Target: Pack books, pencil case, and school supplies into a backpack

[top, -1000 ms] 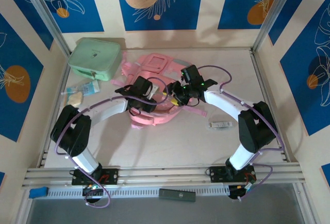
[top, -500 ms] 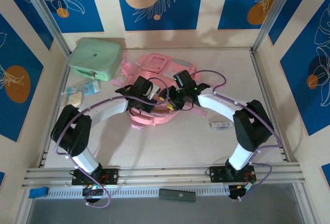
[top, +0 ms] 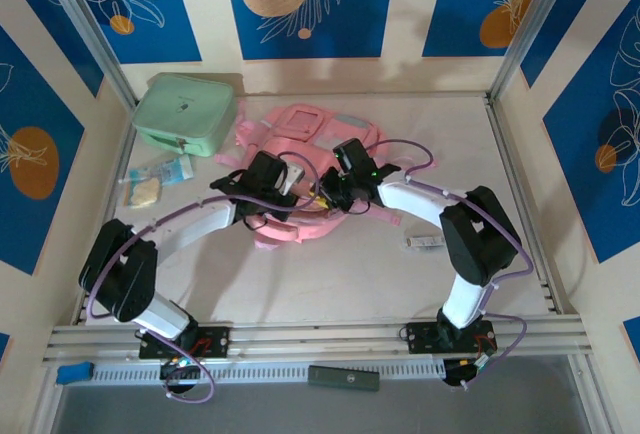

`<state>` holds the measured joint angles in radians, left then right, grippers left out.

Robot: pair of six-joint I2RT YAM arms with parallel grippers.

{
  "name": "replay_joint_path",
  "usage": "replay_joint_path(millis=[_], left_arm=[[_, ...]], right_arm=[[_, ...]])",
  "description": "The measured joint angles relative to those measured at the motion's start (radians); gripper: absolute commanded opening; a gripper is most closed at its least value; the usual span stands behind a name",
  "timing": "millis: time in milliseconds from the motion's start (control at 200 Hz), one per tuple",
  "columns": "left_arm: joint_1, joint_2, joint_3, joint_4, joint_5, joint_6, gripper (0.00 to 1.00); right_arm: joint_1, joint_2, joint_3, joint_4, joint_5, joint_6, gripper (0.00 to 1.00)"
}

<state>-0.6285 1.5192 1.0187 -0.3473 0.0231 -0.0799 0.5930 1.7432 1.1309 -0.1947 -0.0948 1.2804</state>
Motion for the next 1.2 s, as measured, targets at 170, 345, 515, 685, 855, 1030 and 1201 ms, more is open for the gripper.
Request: replay_joint_path(millis=[170, 345, 515, 685, 855, 1030, 1201], left_arm=[[-0.059, -0.037, -0.014, 0.015, -0.06, -0.053, 0.0], [-0.15, -0.042, 0.021, 0.023, -0.112, -0.193, 0.0], [-0.206, 0.001, 0.107, 0.023, -0.139, -0.342, 0.0], [-0.2, 0.017, 0.11, -0.034, -0.164, -0.391, 0.0], [-0.139, 0.0, 0.05, -0.059, -0.174, -0.363, 0.0], [-0.025, -0.047, -0.014, -0.015, -0.136, -0.312, 0.0], [0.037, -0.066, -0.066, 0.08, -0.089, -0.253, 0.0]], right_arm=[[-0.053, -0.016, 0.023, -0.046, -0.089, -0.132, 0.02], [-0.163, -0.024, 0.081, -0.188, -0.228, -0.317, 0.0], [-0.305, -0.002, 0.187, -0.358, -0.318, -0.47, 0.0], [-0.387, 0.021, 0.212, -0.391, -0.346, -0.544, 0.0], [-0.406, 0.035, 0.249, -0.439, -0.354, -0.607, 0.0], [-0.404, 0.055, 0.304, -0.498, -0.362, -0.665, 0.0], [-0.404, 0.082, 0.346, -0.534, -0.364, -0.698, 0.0]])
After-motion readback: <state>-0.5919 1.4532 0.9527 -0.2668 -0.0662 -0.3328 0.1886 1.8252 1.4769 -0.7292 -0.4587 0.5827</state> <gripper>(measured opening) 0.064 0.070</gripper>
